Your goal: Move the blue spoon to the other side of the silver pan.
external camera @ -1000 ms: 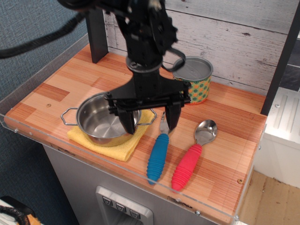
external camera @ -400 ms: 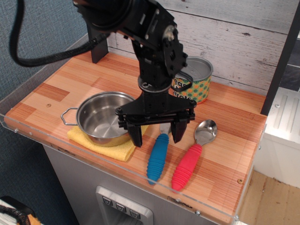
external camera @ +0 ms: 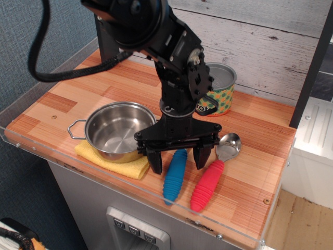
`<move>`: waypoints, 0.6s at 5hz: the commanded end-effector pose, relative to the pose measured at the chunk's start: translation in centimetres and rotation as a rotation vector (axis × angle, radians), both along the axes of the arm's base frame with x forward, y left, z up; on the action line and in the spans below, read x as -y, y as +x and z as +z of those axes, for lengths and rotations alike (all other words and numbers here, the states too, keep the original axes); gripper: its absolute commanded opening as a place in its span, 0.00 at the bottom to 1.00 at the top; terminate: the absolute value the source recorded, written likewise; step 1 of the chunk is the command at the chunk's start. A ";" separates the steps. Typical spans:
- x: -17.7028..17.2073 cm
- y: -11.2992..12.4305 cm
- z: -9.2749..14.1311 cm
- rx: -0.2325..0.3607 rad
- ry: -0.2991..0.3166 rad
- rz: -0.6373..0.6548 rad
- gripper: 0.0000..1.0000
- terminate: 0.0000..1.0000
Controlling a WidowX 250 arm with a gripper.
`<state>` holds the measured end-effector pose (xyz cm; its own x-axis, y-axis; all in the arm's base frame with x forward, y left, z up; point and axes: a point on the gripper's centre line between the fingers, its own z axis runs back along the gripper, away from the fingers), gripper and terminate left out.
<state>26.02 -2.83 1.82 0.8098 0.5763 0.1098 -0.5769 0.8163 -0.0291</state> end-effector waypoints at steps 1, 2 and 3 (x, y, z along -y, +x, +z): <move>0.1 0.7 0.3 0.022 0.006 0.014 1.00 0.00; -0.2 0.6 -0.3 0.018 0.013 0.027 1.00 0.00; -0.4 0.7 -0.5 0.013 0.024 0.022 0.00 0.00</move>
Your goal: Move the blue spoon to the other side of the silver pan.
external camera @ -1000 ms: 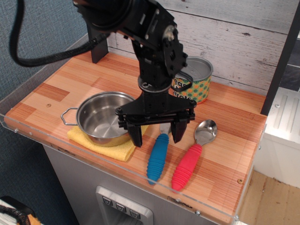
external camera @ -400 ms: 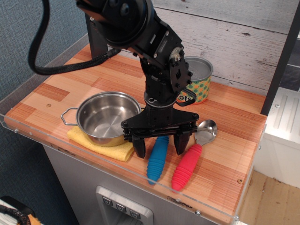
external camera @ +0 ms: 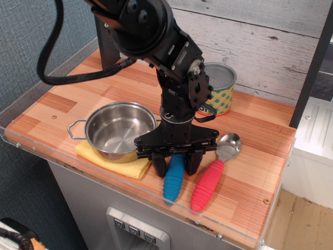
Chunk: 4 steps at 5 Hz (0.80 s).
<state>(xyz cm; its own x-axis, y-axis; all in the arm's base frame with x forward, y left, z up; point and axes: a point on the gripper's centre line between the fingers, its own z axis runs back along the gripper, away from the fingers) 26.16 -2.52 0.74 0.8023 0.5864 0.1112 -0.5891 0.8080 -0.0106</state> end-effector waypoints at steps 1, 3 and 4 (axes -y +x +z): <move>-0.7 0.5 1.0 0.012 0.029 -0.006 0.00 0.00; -0.7 0.8 1.9 0.025 0.047 -0.097 0.00 0.00; -0.5 1.1 2.4 0.007 0.077 -0.202 0.00 0.00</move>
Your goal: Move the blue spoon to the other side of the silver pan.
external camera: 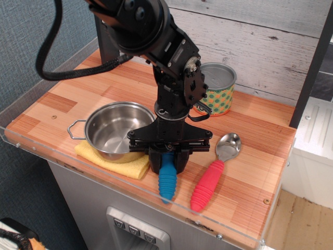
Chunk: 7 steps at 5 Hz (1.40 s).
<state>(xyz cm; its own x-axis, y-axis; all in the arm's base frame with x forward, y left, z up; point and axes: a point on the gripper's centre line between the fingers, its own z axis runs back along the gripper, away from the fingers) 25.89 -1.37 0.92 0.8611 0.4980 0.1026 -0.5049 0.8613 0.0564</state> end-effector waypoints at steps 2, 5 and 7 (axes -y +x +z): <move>0.8 1.4 3.3 0.096 0.006 -0.102 0.00 0.00; 2.2 2.2 5.1 0.163 -0.034 -0.131 0.00 0.00; 2.4 3.5 6.5 0.191 -0.016 -0.167 0.00 0.00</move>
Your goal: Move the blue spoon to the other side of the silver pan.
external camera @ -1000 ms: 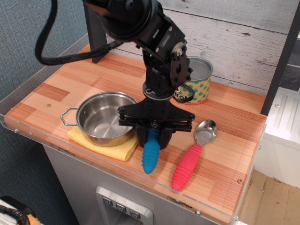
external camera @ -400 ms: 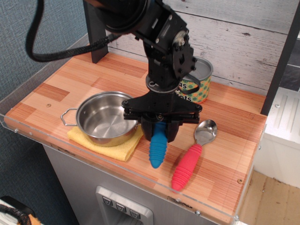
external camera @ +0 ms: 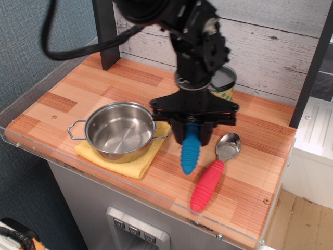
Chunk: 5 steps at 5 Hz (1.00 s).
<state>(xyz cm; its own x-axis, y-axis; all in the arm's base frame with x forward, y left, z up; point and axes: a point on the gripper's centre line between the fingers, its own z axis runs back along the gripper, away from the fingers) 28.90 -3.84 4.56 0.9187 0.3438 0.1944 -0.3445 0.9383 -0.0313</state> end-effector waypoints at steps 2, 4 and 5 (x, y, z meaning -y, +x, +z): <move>-3.7 -0.6 4.6 0.026 0.088 0.048 0.00 0.00; -8.3 -1.5 5.3 -0.002 0.096 0.000 0.00 0.00; -11.8 -2.1 5.2 -0.024 0.075 -0.053 0.00 0.00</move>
